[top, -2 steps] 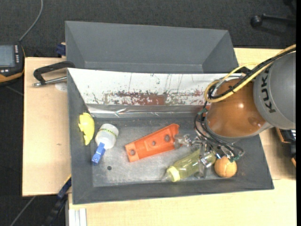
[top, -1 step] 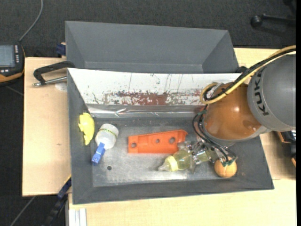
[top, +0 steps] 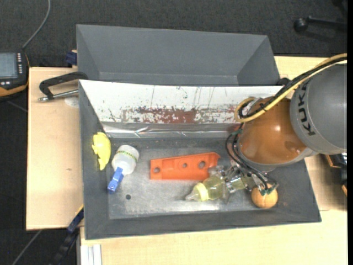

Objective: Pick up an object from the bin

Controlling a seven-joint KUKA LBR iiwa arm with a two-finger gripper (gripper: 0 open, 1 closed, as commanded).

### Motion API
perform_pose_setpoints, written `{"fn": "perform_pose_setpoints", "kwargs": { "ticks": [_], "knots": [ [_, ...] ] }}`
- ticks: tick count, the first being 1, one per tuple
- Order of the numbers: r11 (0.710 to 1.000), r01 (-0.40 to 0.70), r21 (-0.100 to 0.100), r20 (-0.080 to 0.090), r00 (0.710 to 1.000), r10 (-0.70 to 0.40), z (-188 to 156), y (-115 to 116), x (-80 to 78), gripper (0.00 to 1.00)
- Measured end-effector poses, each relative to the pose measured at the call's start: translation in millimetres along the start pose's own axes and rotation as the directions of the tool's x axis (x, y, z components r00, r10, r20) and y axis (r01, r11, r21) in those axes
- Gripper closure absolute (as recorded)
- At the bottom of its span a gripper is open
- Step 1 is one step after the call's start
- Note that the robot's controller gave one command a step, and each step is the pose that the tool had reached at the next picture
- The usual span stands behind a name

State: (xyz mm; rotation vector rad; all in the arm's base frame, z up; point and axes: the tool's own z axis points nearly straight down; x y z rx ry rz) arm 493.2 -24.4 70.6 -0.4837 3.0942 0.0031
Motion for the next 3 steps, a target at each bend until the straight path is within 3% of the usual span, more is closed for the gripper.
{"fn": "perform_pose_setpoints", "kwargs": {
  "ticks": [3],
  "knots": [
    [1.000, 0.001, 0.000, 0.002, 1.000, -0.001, -25, 1, -0.7, 1.00]
  ]
}}
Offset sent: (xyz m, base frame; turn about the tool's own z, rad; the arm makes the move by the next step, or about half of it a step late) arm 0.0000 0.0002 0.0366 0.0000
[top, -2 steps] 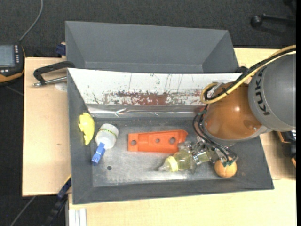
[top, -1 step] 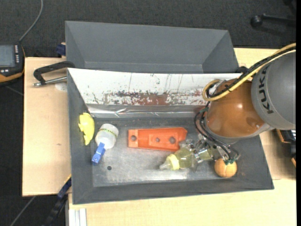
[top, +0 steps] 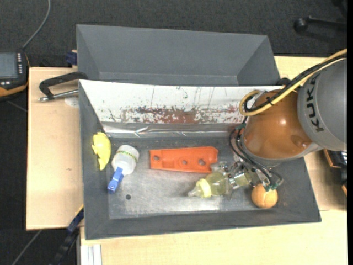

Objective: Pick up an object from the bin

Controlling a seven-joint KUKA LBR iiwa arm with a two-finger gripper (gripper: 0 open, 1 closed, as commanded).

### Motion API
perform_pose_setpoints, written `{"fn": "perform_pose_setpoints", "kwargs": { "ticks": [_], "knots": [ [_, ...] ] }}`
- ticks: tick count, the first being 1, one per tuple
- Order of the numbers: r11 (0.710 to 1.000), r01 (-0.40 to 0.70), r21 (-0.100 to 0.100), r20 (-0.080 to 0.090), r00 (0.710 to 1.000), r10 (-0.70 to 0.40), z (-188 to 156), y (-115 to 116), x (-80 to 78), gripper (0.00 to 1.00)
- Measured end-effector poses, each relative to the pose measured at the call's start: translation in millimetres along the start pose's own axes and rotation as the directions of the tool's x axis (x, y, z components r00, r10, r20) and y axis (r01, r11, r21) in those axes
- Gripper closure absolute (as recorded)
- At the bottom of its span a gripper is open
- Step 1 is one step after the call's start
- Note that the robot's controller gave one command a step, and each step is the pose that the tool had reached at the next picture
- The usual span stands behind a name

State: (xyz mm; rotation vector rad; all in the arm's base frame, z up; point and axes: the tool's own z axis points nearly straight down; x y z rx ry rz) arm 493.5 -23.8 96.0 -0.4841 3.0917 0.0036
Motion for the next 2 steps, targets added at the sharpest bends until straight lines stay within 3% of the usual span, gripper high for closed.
{"fn": "perform_pose_setpoints", "kwargs": {
  "ticks": [2],
  "knots": [
    [1.000, 0.000, 0.001, 0.003, 1.000, 0.000, -28, 0, -0.9, 1.00]
  ]
}}
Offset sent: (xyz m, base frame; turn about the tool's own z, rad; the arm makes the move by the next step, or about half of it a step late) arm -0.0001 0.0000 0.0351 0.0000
